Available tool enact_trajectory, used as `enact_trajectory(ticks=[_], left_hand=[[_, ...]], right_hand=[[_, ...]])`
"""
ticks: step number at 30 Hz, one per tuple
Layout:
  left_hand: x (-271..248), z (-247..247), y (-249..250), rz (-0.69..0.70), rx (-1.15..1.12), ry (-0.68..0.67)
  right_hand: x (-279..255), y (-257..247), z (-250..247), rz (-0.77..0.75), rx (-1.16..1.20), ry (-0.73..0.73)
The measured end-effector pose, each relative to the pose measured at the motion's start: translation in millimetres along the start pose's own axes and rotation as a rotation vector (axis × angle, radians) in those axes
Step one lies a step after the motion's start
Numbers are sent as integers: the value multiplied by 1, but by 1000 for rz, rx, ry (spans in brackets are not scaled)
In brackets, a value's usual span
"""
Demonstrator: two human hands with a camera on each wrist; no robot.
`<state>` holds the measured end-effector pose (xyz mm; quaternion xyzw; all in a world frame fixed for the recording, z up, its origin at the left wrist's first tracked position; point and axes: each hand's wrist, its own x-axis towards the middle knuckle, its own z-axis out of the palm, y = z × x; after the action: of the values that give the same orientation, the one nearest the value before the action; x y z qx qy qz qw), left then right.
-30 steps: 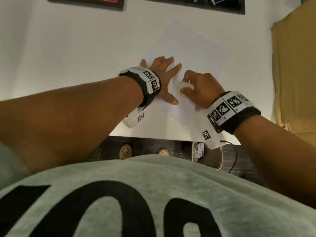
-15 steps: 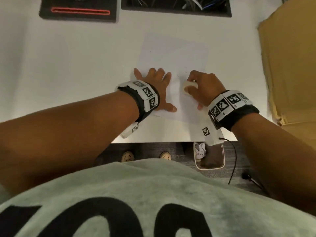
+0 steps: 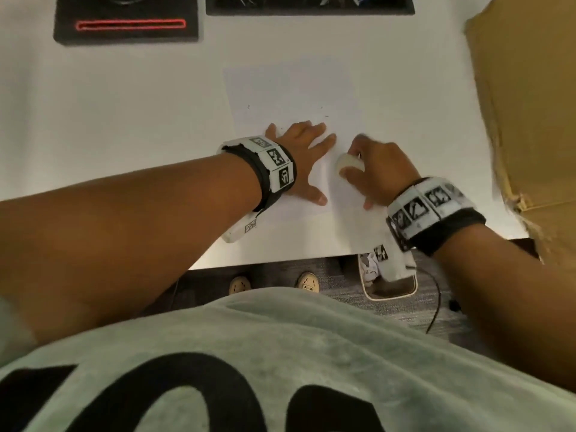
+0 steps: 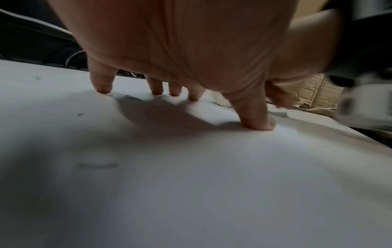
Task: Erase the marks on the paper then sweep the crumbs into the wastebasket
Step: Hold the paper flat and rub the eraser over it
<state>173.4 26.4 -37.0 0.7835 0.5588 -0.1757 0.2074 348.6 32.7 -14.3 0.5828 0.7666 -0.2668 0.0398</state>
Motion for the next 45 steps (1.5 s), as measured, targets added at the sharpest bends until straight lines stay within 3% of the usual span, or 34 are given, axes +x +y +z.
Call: enact_trajectory(ticks=[2, 7, 12, 16, 21, 25, 30, 34, 39, 45], left_hand=[[0, -1, 0, -6, 11, 3], [1, -1, 3, -7, 12, -4], [3, -2, 1, -17, 1, 4], [3, -2, 3, -18, -8, 7], [4, -1, 1, -21, -18, 16], [4, -3, 3, -27, -28, 5], [3, -2, 2, -24, -42, 25], [3, -3, 3, -26, -43, 14], [3, -1, 1, -30, -40, 38], [3, -2, 2, -32, -52, 31]], right_hand=[[-8, -2, 4, -16, -10, -33], [21, -5, -12, 31, -26, 77], [-9, -5, 2, -36, -71, -58], [20, -3, -12, -9, -107, 76], [-16, -5, 5, -85, -93, -86], [20, -3, -13, -34, -125, 76], [-14, -5, 1, -88, -73, -92], [21, -6, -15, -28, -88, 49], [-14, -6, -2, -104, -57, -125], [27, -6, -20, -14, -8, 40]])
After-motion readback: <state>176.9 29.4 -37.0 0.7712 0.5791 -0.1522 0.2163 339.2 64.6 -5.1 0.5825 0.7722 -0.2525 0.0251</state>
